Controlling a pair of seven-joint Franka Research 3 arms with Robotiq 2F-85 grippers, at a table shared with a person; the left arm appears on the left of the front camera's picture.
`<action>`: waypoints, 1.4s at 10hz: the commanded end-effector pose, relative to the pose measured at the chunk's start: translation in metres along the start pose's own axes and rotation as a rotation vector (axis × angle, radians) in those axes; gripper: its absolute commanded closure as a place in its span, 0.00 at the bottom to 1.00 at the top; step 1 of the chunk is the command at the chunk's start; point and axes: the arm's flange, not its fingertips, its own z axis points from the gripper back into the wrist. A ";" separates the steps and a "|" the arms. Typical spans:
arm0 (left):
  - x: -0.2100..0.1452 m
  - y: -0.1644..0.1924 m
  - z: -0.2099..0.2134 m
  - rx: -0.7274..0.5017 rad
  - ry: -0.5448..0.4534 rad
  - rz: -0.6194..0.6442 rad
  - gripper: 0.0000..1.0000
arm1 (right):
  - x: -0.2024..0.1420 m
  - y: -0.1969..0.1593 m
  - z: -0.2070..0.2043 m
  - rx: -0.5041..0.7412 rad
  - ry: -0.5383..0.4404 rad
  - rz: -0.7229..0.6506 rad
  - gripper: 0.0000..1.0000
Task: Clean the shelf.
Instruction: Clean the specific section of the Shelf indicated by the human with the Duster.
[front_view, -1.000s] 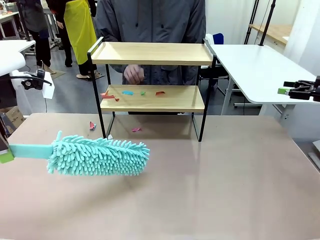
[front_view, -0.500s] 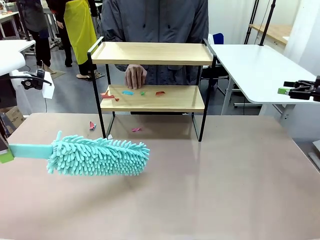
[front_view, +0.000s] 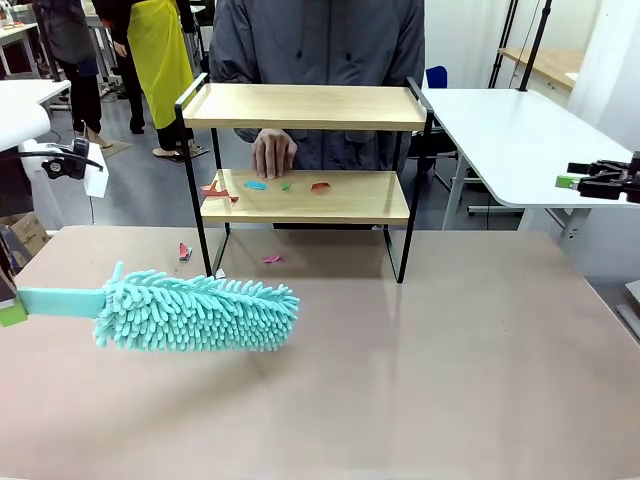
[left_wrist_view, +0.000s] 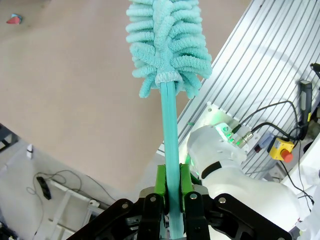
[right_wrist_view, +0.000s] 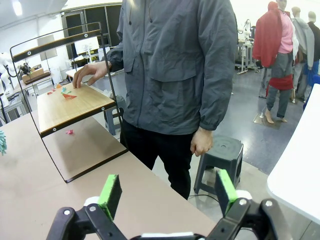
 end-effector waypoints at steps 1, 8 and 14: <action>0.000 0.000 0.000 -0.003 -0.022 0.007 0.87 | 0.002 0.002 -0.001 0.001 0.000 0.003 0.00; 0.028 0.003 0.018 -0.152 -0.157 0.031 0.87 | 0.002 0.002 -0.001 0.001 0.000 0.003 0.00; 0.131 -0.043 0.059 -0.226 -0.340 0.301 0.87 | 0.002 0.002 -0.001 0.001 0.000 0.003 0.00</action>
